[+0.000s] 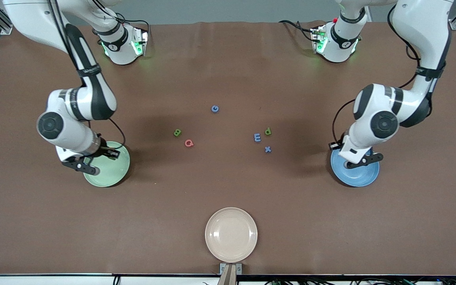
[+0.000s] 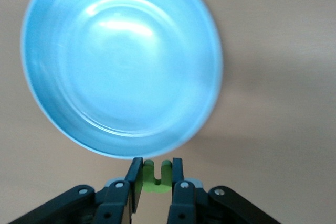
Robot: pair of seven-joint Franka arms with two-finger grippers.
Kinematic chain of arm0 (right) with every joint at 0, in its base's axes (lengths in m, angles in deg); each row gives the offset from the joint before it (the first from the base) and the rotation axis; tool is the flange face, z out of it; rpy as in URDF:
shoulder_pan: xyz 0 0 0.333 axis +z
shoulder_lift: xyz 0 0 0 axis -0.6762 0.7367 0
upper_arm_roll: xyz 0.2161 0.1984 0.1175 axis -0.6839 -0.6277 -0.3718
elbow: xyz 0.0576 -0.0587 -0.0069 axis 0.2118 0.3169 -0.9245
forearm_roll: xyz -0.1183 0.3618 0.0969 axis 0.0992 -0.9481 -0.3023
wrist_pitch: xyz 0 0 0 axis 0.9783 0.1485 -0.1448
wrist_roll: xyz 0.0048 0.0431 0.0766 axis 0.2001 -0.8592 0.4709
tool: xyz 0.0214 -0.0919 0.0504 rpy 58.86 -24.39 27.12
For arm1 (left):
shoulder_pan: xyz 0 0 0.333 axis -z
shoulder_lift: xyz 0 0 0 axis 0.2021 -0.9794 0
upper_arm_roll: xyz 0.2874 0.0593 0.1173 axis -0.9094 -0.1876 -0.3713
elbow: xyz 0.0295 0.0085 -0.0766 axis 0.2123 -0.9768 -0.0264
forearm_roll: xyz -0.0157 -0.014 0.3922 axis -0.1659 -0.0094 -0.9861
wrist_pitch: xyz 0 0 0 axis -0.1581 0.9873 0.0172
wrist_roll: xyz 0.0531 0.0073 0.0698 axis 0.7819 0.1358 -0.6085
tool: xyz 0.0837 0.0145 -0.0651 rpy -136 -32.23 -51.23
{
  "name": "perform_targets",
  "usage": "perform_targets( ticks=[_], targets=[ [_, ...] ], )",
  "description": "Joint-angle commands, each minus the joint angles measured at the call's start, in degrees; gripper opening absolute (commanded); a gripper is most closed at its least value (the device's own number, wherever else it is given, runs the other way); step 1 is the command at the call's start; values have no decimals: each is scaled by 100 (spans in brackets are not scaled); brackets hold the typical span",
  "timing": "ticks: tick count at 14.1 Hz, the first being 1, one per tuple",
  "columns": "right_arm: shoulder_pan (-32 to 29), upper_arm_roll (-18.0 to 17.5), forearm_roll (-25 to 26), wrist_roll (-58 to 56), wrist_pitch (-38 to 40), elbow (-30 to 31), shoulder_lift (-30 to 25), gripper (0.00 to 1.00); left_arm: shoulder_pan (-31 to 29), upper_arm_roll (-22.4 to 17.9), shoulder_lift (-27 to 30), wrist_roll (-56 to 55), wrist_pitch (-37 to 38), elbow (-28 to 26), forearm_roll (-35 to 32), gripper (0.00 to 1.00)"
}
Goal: Sort upper and lower case letters into plates
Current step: 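Release the u onto the blue plate while the right gripper releases the Z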
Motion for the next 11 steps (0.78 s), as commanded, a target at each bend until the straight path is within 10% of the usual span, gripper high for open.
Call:
perform_targets(
  ticks=[1, 11],
  targets=[
    [-76, -136, 63, -84, -482, 604, -242, 1, -397, 51, 99, 319, -394, -339, -519, 8],
    [-401, -153, 11, -488, -1002, 684, 408, 10, -1154, 51, -649, 759, -1872, -384, -1373, 11]
  ],
)
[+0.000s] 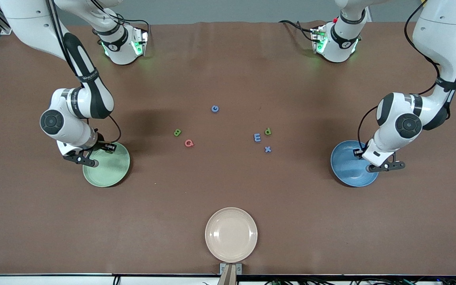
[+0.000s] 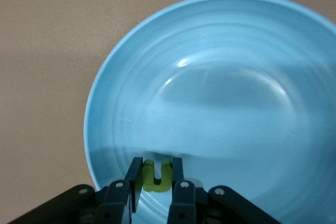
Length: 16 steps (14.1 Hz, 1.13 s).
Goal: Sort upper and lower case letters into plates
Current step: 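Release the u onto the blue plate while the right gripper releases the Z, then grasp the blue x with the left gripper while the right gripper grasps the B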
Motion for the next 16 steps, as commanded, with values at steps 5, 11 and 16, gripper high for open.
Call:
perform_targets(
  ticks=[5, 11, 16],
  targets=[
    [-91, -83, -9, -57, -92, -76, 96, 100, -15, 113, 204, -49, 15, 61, -177, 100],
    [329, -154, -632, 329, 1121, -691, -264, 100, 20, 1482, 460, -1330, 1316, 606, -185, 100],
    [1506, -154, -756, 2005, 815, -630, -239, 100, 1046, 1784, -136, -2709, 1325, 1106, -124, 100]
  ],
)
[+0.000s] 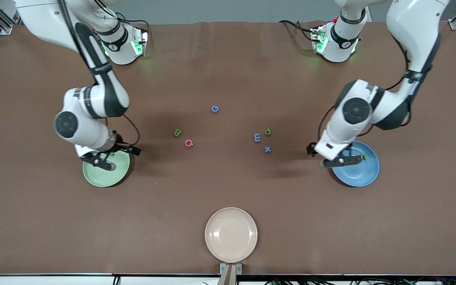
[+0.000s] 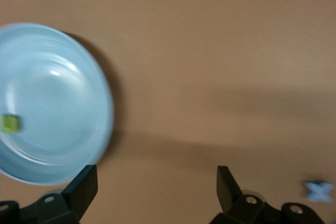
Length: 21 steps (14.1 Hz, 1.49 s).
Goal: Sort upper and lower case letters into plates
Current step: 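Grasp the blue x with the left gripper while the right gripper grasps the B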
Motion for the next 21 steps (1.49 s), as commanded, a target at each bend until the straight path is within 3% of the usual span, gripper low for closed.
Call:
perform_targets(
  ticks=[1, 5, 9, 14, 17, 21],
  targets=[
    [581, 39, -67, 791, -286, 178, -48, 100, 553, -6, -666, -718, 90, 526, -87, 100],
    [1110, 48, -67, 1531, -743, 309, -4, 95, 1055, -14, -1265, -1274, 37, 975, -104, 100],
    [1216, 48, -67, 1602, -1279, 669, 48, 90, 1389, -41, -1599, -1511, 2, 1142, -122, 100],
    [1461, 48, -67, 1795, -1613, 837, 259, 86, 1442, -67, -1863, -1748, -235, 1204, -394, 98],
    [1707, 48, -67, 2120, -1764, 837, 391, 82, 1451, -67, -1916, -1775, -235, 1195, -421, 80],
    [1831, 48, -76, 2244, -1764, 907, 391, 57, 1460, -67, -1925, -1871, -227, 1160, -430, 56]
  ],
)
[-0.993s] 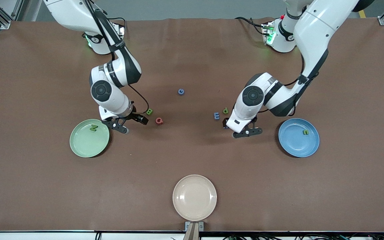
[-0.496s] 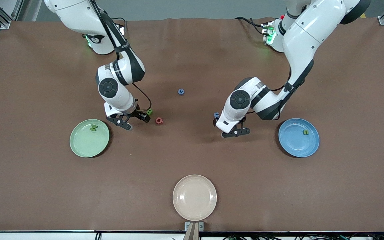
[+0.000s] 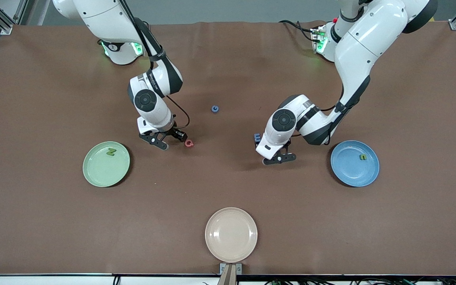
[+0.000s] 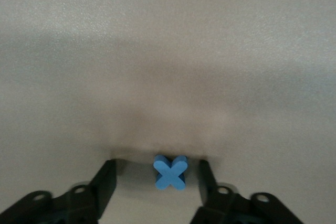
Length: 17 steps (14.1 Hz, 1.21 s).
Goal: Sort upper and lower case letters into plates
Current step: 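Grasp the blue x with the left gripper while the right gripper grasps the B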
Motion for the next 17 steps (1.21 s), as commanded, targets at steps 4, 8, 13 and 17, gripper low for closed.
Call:
perform_targets(
  ticks=[4, 8, 13, 17],
  targets=[
    [129, 46, -72, 142, -215, 369, -101, 47, 87, -10, -51, -343, -3, 46, -127, 38],
    [216, 46, -72, 326, -304, 448, -109, 20, 96, -10, -51, -527, 24, 37, -127, 20],
    [121, 90, -63, 265, -233, 370, -179, 0, -62, -1, 308, -563, 470, 46, -145, 3],
    [-572, 117, -46, -918, 152, 194, -381, 0, -606, 43, 1002, 121, 1051, -67, -119, 2]
  ],
)
